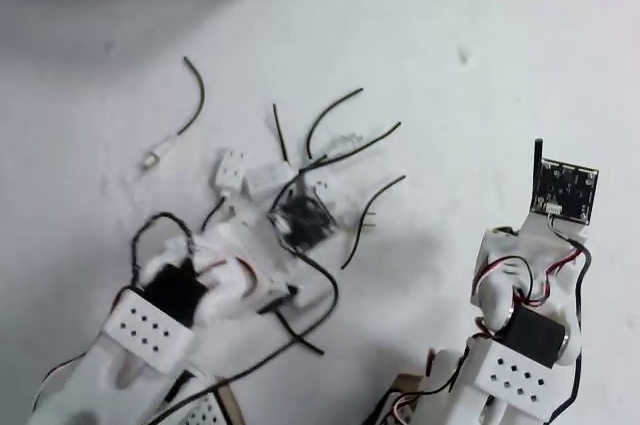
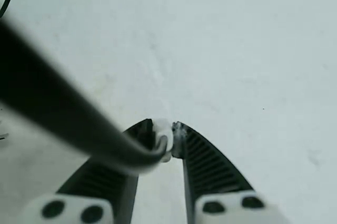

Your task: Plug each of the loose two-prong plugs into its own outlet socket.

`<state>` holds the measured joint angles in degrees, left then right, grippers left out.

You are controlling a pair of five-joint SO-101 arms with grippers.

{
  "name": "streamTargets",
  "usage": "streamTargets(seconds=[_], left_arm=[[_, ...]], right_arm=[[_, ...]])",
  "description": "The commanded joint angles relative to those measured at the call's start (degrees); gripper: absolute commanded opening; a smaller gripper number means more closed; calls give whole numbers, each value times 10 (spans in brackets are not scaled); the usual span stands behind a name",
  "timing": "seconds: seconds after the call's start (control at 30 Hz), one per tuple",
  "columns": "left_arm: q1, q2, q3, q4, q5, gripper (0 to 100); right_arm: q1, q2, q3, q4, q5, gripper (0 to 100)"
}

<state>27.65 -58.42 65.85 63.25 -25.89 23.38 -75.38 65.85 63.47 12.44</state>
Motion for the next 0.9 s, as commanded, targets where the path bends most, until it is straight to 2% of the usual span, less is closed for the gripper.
streamTargets(seconds=[0.0, 0.1, 0.2, 0.43, 0.6, 0.87], left_arm=[[53, -7, 12, -43, 20, 264], [53, 7, 47, -95, 20, 264], [53, 77, 40, -105, 22, 264], [22, 323, -120, -68, 24, 264], [13, 435, -177, -73, 24, 264], [-104, 543, -295, -73, 18, 264]], right_arm=[[-2, 1, -3, 3, 5, 17], [-1, 1, -3, 3, 5, 17], [-1, 1, -2, 3, 5, 17], [-2, 1, -2, 3, 5, 17], [1, 1, -2, 3, 5, 17], [0, 1, -2, 3, 5, 17]])
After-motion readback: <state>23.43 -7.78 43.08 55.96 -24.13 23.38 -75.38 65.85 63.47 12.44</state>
